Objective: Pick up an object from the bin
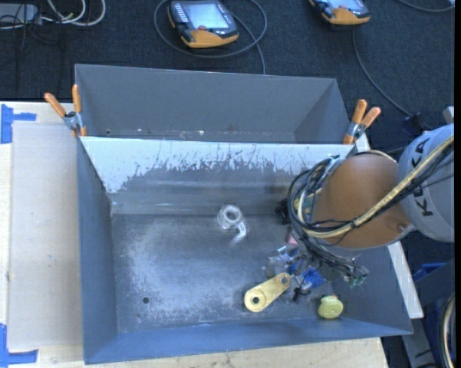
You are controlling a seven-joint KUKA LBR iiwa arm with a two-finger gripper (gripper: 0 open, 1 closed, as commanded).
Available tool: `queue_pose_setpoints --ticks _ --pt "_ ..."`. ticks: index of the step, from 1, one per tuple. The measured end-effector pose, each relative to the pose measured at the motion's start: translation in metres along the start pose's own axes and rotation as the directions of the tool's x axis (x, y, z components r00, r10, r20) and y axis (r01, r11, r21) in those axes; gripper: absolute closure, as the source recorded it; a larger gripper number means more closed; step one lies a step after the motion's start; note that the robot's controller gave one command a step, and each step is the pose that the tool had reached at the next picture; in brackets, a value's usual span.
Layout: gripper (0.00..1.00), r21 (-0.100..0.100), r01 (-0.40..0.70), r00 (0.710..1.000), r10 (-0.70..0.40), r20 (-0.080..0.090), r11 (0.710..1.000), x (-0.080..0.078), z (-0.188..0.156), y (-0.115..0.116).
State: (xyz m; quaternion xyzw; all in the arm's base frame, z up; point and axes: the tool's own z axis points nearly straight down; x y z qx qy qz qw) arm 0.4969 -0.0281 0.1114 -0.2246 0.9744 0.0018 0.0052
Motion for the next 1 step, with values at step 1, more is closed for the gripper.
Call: queue_pose_setpoints --ticks 1 --pt "1.00 0.004 0.040 0.999 -0.040 0.009 0.999 -0.0182 -0.2082 0.0307"
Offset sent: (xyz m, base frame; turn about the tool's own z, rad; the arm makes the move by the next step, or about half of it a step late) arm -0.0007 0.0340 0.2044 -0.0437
